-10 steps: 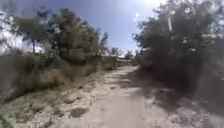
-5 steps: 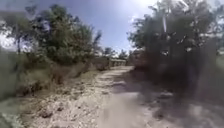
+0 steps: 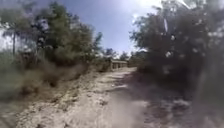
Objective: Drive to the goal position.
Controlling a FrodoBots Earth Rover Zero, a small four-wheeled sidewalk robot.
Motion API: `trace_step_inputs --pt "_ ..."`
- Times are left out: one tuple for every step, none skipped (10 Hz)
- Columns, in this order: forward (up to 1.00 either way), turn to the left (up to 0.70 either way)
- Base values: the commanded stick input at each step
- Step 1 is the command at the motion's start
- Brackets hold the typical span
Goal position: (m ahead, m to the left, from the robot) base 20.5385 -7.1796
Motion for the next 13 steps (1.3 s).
trace_step_inputs --pt "0.70 0.00" --pt "0.70 0.00" --pt "0.70 0.00" --pt "0.70 0.00" --pt "0.70 0.00" --pt "0.70 0.00" --pt "0.70 0.00" --pt "0.70 0.00" --pt "0.70 0.00" --pt "0.70 0.00" --pt "0.70 0.00" --pt "0.70 0.00" --pt "0.70 0.00"
